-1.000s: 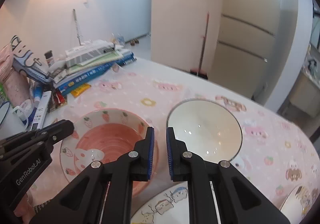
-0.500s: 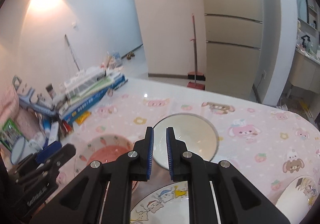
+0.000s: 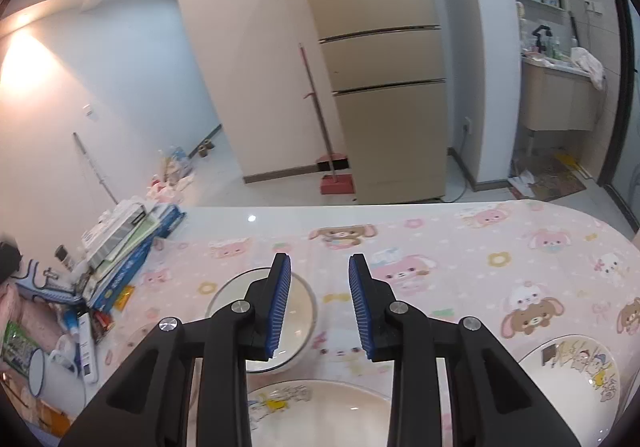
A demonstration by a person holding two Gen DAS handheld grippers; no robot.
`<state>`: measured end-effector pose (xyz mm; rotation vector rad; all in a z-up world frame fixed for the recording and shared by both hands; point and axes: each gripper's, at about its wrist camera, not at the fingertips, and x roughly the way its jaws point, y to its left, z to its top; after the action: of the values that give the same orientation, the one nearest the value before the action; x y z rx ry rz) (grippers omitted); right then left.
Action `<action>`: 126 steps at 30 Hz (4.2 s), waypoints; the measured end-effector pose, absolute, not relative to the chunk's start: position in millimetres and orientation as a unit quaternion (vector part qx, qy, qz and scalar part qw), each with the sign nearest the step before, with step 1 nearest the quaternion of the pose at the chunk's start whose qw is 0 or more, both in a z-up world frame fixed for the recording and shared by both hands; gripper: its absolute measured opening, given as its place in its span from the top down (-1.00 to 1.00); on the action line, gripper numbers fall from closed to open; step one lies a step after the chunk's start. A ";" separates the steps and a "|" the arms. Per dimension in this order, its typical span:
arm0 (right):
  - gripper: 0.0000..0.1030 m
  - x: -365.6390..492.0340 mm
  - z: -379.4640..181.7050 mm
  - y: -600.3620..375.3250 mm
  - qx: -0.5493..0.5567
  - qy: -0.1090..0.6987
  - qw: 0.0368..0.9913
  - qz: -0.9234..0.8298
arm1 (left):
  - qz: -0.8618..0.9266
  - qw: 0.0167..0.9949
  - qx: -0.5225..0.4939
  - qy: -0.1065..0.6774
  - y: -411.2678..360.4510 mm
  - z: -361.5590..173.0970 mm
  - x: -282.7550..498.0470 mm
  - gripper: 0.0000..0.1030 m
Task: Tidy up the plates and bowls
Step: 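Move both grippers to the white black-rimmed bowl, then close the left gripper on the white bowl rim while the right gripper grips it too, then lift the white bowl with both grippers and lower it over the stacked pink bowls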
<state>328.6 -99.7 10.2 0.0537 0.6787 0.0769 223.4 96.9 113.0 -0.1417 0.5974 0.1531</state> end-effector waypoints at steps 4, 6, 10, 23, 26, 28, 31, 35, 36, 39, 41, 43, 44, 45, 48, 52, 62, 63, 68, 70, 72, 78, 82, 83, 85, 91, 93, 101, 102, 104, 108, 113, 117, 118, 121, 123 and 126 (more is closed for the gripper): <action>0.38 333.5 4.2 -108.1 0.037 0.344 0.937 0.039 | 0.052 0.929 -0.109 0.351 101.8 91.7 276.4 -0.43; 0.38 337.4 -2.2 -107.4 0.037 0.353 0.934 0.040 | 0.058 0.916 -0.108 0.382 103.7 67.4 295.2 -0.35; 0.38 344.7 -17.5 -104.7 0.048 0.376 0.924 0.051 | 0.032 0.891 -0.073 0.448 99.6 7.0 325.6 -0.28; 0.38 364.8 -72.8 -102.4 0.106 0.438 0.891 0.053 | -0.034 0.863 -0.108 0.493 119.7 -52.8 342.4 0.25; 0.38 368.6 -81.8 -98.7 0.107 0.449 0.885 0.061 | -0.027 0.857 -0.100 0.504 115.1 -54.7 345.8 0.41; 0.38 370.0 -87.5 -97.7 0.110 0.456 0.881 0.060 | -0.008 0.854 -0.074 0.515 111.4 -56.2 348.8 0.50; 0.38 373.1 -95.4 -98.9 0.125 0.466 0.873 0.070 | 0.001 0.853 -0.059 0.518 108.4 -56.9 348.1 0.72; 0.41 377.4 -106.1 -100.1 0.138 0.481 0.862 0.080 | 0.007 0.852 -0.051 0.521 107.7 -58.5 348.3 0.73; 0.46 378.0 -107.9 -99.6 0.147 0.484 0.858 0.091 | 0.008 0.852 -0.049 0.521 107.1 -58.9 348.5 0.74; 0.48 378.9 -112.3 -95.7 0.149 0.486 0.856 0.096 | 0.010 0.851 -0.037 0.524 104.3 -60.4 349.6 0.74; 0.48 378.5 -113.7 -94.8 0.153 0.483 0.857 0.094 | 0.003 0.850 -0.023 0.526 97.9 -61.1 349.8 0.74; 0.48 378.3 -116.2 -97.6 0.164 0.482 0.855 0.097 | 0.002 0.850 -0.012 0.527 93.2 -61.4 348.3 0.73; 0.47 378.4 -116.9 -99.2 0.167 0.483 0.854 0.099 | 0.003 0.850 -0.009 0.527 92.5 -61.3 348.1 0.73; 0.47 379.6 -117.9 -99.8 0.166 0.488 0.851 0.103 | -0.001 0.850 -0.011 0.527 92.9 -61.3 348.2 0.73; 0.47 381.5 -120.9 -101.6 0.173 0.497 0.843 0.108 | -0.012 0.850 -0.024 0.526 95.6 -59.8 347.2 0.73; 0.45 380.3 -118.0 -97.7 0.148 0.500 0.846 0.109 | -0.016 0.852 -0.027 0.522 95.3 -58.5 345.3 0.74; 0.52 372.2 -90.2 -97.8 0.138 0.478 0.861 0.105 | -0.019 0.861 -0.058 0.505 99.2 -40.8 336.4 0.90; 0.52 370.2 -85.9 -96.1 0.134 0.472 0.865 0.106 | -0.017 0.864 -0.056 0.500 99.0 -35.8 333.6 0.90; 0.52 363.1 -73.1 -91.7 0.158 0.467 0.861 0.125 | 0.009 0.884 -0.047 0.464 99.7 -6.8 317.0 0.92; 0.52 354.3 -59.8 -85.9 0.149 0.454 0.868 0.130 | 0.016 0.891 -0.040 0.452 100.7 4.9 309.4 0.92; 0.52 344.9 -45.6 -78.4 0.141 0.438 0.877 0.136 | 0.020 0.899 -0.041 0.435 103.3 18.4 302.2 0.92; 0.52 319.2 -10.6 -59.2 0.154 0.411 0.879 0.187 | 0.035 0.922 -0.053 0.382 123.0 63.5 258.4 0.92; 0.52 301.4 9.2 -43.3 0.137 0.390 0.884 0.217 | 0.060 0.933 -0.047 0.351 127.1 85.9 227.1 0.91; 0.52 296.7 12.2 -39.1 0.135 0.390 0.883 0.225 | 0.069 0.936 -0.045 0.343 128.3 88.6 218.3 0.91; 0.52 289.5 15.3 -31.0 0.129 0.394 0.879 0.234 | 0.082 0.940 -0.054 0.328 131.1 92.6 201.7 0.89; 0.52 268.8 19.1 -9.7 0.106 0.409 0.878 0.226 | 0.096 0.947 -0.085 0.296 143.7 89.2 163.9 0.86; 0.52 266.3 20.1 -6.2 0.096 0.406 0.880 0.227 | 0.095 0.944 -0.102 0.300 152.5 80.2 161.9 0.86; 0.52 278.5 -10.0 6.6 0.075 0.447 0.869 0.197 | 0.089 0.919 -0.141 0.356 173.6 27.0 176.8 0.86; 0.52 280.2 -16.8 9.7 0.072 0.452 0.868 0.191 | 0.091 0.917 -0.140 0.361 174.9 21.7 178.4 0.86; 0.52 282.2 -25.9 14.7 0.067 0.462 0.864 0.190 | 0.098 0.913 -0.140 0.371 178.3 11.9 180.7 0.86; 0.52 286.2 -42.1 22.6 0.059 0.470 0.861 0.186 | 0.101 0.904 -0.153 0.387 187.1 -0.8 182.8 0.86; 0.52 288.3 -56.8 29.2 0.045 0.477 0.861 0.171 | 0.116 0.899 -0.137 0.400 183.1 -8.5 187.7 0.86; 0.52 290.2 -62.5 30.6 0.031 0.473 0.866 0.157 | 0.123 0.896 -0.116 0.410 177.3 -14.7 192.4 0.86; 0.52 289.4 -62.5 31.8 0.023 0.470 0.869 0.152 | 0.130 0.896 -0.106 0.411 174.0 -16.1 194.1 0.86; 0.52 290.2 -62.2 32.0 0.005 0.460 0.876 0.143 | 0.134 0.896 -0.094 0.413 170.3 -20.2 198.2 0.85; 0.52 293.0 -64.6 30.2 0.007 0.464 0.874 0.145 | 0.136 0.894 -0.092 0.416 169.6 -22.3 199.8 0.85; 0.52 297.0 -72.9 30.3 0.009 0.476 0.866 0.153 | 0.144 0.892 -0.086 0.420 169.7 -25.1 201.0 0.85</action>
<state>297.0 30.3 -72.9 0.0189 0.9959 0.3196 201.0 169.7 -25.1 -0.1780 0.8719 0.2990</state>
